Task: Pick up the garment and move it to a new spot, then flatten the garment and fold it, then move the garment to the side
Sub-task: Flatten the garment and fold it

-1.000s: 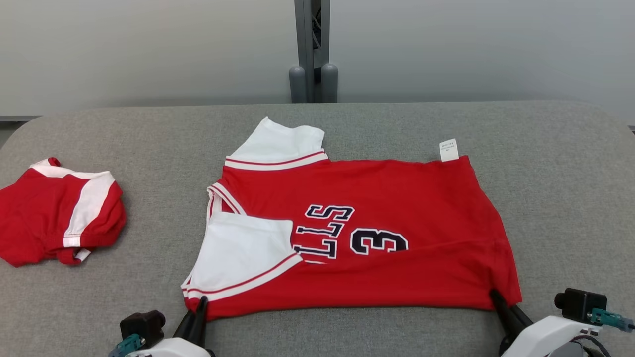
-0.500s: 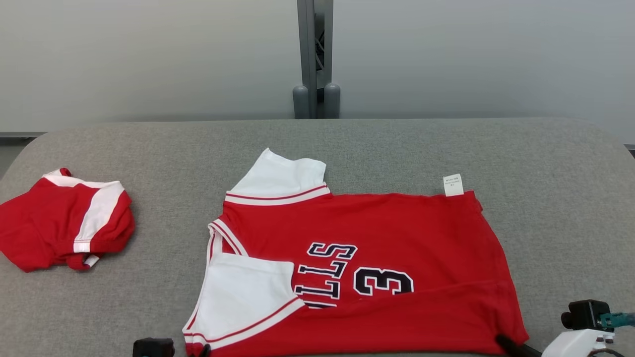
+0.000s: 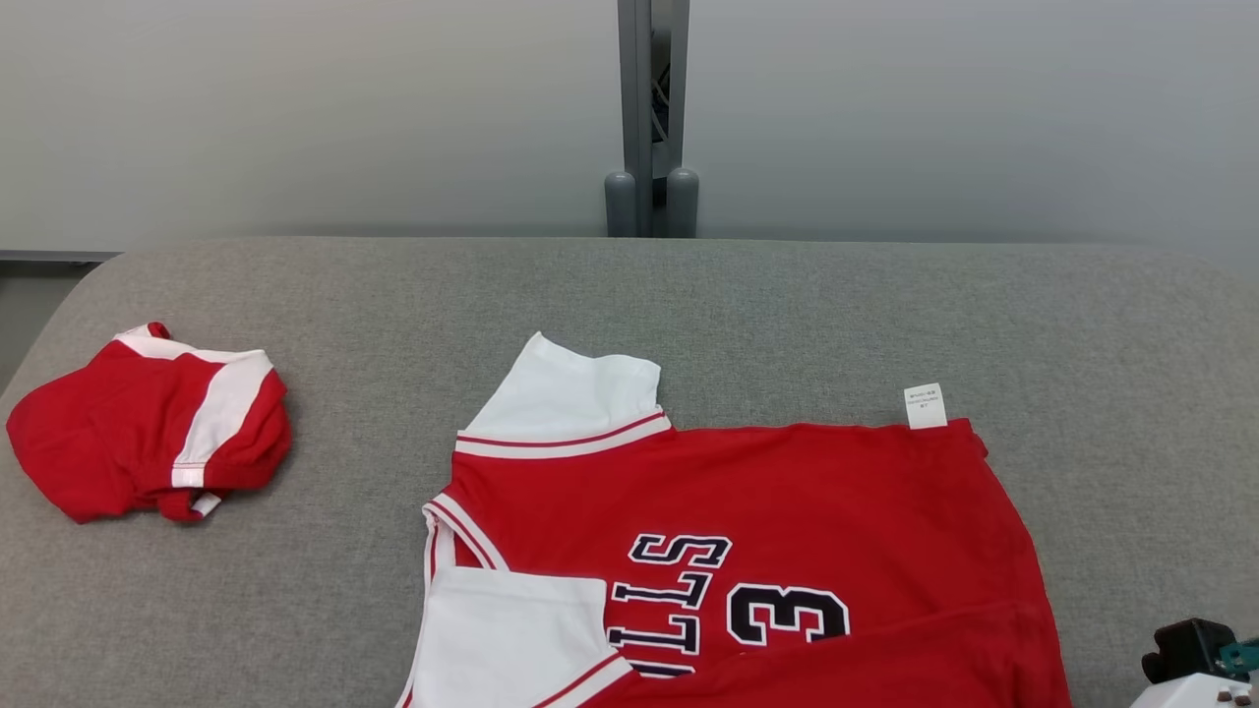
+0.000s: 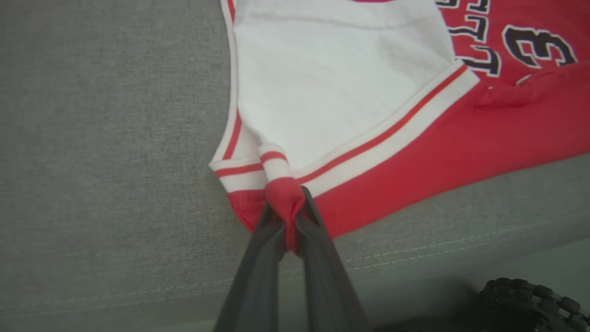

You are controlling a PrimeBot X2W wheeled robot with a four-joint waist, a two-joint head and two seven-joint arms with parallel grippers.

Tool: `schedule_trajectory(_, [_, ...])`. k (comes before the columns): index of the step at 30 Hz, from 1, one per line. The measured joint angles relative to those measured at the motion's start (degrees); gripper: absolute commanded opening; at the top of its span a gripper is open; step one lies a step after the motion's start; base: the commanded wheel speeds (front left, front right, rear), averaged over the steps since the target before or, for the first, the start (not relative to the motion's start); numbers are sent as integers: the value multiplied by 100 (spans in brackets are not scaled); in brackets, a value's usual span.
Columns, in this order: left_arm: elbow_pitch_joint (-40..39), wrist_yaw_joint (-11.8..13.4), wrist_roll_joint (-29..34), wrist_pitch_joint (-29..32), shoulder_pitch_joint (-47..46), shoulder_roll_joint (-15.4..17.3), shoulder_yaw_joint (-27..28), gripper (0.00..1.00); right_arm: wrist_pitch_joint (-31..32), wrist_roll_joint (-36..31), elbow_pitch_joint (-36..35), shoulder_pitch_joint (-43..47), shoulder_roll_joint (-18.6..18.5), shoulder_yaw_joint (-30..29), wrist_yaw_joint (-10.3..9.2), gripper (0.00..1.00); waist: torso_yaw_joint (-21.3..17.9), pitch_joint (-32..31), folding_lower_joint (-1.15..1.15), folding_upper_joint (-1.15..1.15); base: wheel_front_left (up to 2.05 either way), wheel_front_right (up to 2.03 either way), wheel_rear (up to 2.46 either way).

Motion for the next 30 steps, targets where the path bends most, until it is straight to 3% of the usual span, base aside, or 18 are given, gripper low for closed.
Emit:
schedule_trajectory(2, [-130,34,-2,114,81,10,-29,0,42,-79,-34,75,65,-148,0,0,34,-15,0,0,0,0,0])
schedule_trajectory(3, [-181,78,0,121,108,14,-26,37,42,-131,-41,81,100,-242,0,49,46,-23,0,0,0,0,0])
schedule_trajectory(4, [-218,123,11,122,116,20,-25,100,55,-159,-43,89,143,-325,0,100,56,-30,0,0,0,0,0])
schedule_trajectory(11, [-404,305,9,148,125,99,136,100,104,-569,-222,136,304,-864,0,100,88,-21,0,0,0,0,0])
schedule_trajectory(16, [-576,526,116,-371,-239,137,539,100,-202,-1134,-364,49,378,-1434,-1,100,73,16,0,0,0,0,0])
schedule_trajectory(20, [-612,531,112,-1047,-641,-32,768,100,-1200,-1768,-735,-266,382,-1529,-1,100,14,57,0,0,0,0,0])
schedule_trajectory(25, [-393,276,107,-2146,-1141,-270,842,100,-2646,-2396,-911,-563,408,-1303,-1,100,-120,89,0,0,0,0,0])
schedule_trajectory(26, [-393,276,107,-2146,-1141,-270,842,100,-2646,-2396,-911,-563,408,-1303,-1,100,-120,89,0,0,0,0,0])
schedule_trajectory(27, [-202,164,124,-2517,-1277,-348,836,100,-3167,-2664,-910,-652,424,-1163,-1,100,-178,102,0,0,0,0,0])
schedule_trajectory(30, [-23,89,162,-2855,-1429,-460,802,100,-3589,-2835,-867,-748,506,-1057,-1,100,-230,118,0,0,0,0,0])
